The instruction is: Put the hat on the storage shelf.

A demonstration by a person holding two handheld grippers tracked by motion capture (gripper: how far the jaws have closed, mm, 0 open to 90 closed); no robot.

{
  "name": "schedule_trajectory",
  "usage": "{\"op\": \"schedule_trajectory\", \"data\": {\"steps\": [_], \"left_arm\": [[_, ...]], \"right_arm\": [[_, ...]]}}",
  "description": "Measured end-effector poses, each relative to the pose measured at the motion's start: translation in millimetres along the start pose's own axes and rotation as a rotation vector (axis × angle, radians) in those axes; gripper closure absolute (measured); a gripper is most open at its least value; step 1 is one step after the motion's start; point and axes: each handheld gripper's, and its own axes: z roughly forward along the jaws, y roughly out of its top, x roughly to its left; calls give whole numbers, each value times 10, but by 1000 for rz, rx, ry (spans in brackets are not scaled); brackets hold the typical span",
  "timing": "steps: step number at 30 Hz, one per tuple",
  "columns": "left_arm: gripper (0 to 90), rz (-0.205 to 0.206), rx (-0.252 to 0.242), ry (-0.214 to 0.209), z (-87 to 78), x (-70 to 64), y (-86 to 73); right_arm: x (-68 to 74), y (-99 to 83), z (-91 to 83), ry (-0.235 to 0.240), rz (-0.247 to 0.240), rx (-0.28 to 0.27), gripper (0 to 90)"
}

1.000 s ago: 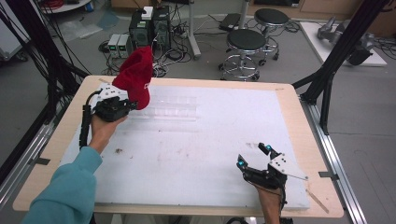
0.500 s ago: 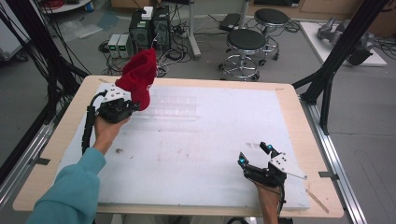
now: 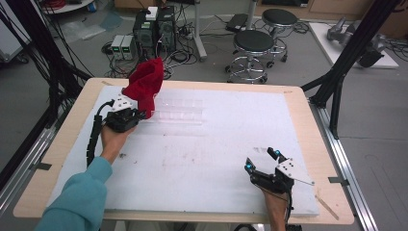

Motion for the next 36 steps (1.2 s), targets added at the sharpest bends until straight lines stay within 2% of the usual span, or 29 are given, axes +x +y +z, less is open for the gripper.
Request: {"op": "schedule_trajectory", "data": {"steps": [4,5,9,15,18,20,23,24,25,26,31,32,34,36], "left_arm": [[854,-12,-2,-8,-5,18,-11],[854,-22,-3,-9,-4,20,-16],[851,-16,17,-14,-11,24,-25],[846,-36,26,-21,-10,27,-26],[815,-49,46,-37,2,22,-35],[638,-91,78,-48,24,27,-52],[368,-131,102,-83,29,49,-77],[268,-151,111,-82,28,52,-82],[186,-169,119,-89,24,63,-88],[146,-179,127,-110,7,79,-94],[123,-150,103,-162,-165,109,-79],[123,-138,84,-165,-218,105,-82],[124,-93,8,-151,-345,86,-138],[125,-83,-11,-174,-444,93,-190]], "right_arm": [[27,-15,-24,1,-26,-25,100],[24,-18,-30,2,-25,-28,100],[2,-21,-38,11,1,-39,101],[-5,-22,-41,13,-4,-45,100],[-5,-22,-42,15,1,-43,100],[-4,-22,-41,12,-4,-46,100],[0,-23,-42,10,-4,-44,100],[3,-23,-44,10,2,-43,100],[-2,-23,-41,11,-3,-46,101],[-4,-22,-41,12,-4,-46,101],[5,-23,-43,10,-3,-44,101],[5,-23,-43,9,-5,-44,101],[5,-23,-40,10,-11,-46,100],[7,-22,-41,7,-14,-43,101]]}}
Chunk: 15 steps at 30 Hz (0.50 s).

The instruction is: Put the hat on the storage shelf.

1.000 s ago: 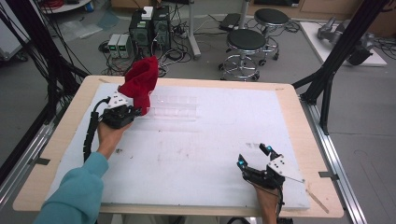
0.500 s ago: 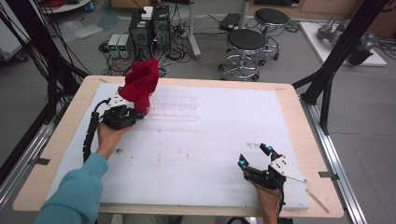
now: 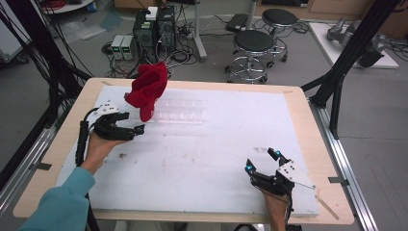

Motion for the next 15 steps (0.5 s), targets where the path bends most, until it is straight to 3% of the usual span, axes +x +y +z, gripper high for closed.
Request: {"op": "schedule_trajectory", "data": {"steps": [6,8,12,15], "left_arm": [[137,37,-35,-10,-292,-35,-161],[140,48,-15,-17,-375,-52,-215],[140,68,-45,-22,-562,-42,-370],[140,62,-67,-19,-682,-13,-506]], "right_arm": [[6,-2,-1,-7,-5,-5,100],[5,-2,-3,-7,0,-5,100],[7,-3,-5,-10,0,-5,100],[5,-3,-4,-7,2,-5,101]]}}
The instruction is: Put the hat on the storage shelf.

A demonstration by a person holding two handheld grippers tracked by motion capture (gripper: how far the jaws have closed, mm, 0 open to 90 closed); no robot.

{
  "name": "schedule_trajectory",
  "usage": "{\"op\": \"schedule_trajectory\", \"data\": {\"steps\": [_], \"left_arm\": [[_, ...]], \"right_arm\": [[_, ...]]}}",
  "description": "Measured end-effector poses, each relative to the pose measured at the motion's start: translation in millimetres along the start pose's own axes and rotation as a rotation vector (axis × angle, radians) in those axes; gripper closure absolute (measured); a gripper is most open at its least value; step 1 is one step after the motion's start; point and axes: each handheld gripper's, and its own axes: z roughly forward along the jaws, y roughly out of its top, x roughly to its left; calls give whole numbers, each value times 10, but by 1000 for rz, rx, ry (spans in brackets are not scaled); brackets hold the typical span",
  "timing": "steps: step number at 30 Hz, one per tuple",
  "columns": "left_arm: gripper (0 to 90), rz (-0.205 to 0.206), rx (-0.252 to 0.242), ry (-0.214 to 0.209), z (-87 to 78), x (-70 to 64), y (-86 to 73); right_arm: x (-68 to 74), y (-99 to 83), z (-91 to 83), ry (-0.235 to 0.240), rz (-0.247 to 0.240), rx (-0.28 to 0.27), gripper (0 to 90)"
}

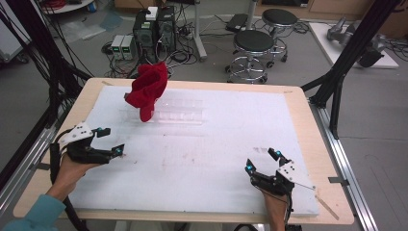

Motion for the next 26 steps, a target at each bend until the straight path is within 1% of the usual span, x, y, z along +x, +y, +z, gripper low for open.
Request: {"op": "schedule_trajectory", "data": {"steps": [2,4,8,10,14,16,18,19,20,22,24,26], "left_arm": [[140,-10,-30,14,-68,-5,-89],[140,-12,-56,15,-117,-24,-179],[140,-13,-135,17,-173,-86,-337],[140,-10,-172,19,-192,-115,-390],[140,5,-239,25,-237,-162,-447],[140,8,-263,27,-250,-169,-474],[140,7,-271,41,-251,-174,-505],[140,4,-275,37,-250,-174,-523],[140,9,-281,48,-251,-179,-539],[140,9,-301,53,-255,-183,-574],[140,10,-320,58,-259,-184,-606],[140,6,-328,64,-262,-183,-618]], "right_arm": [[0,0,1,-2,-5,0,101],[3,-1,2,-2,-5,1,101],[3,0,3,-3,-6,0,101],[7,-1,3,-5,-6,1,101],[11,0,6,-4,-9,6,101],[11,0,7,-4,-10,7,101],[17,1,9,-4,-19,10,101],[24,0,10,-5,-24,9,101],[35,-1,7,-7,-27,10,101],[41,-2,9,-8,-39,10,101],[42,-2,9,-9,-34,9,101],[41,-1,10,-12,-32,12,101]]}}
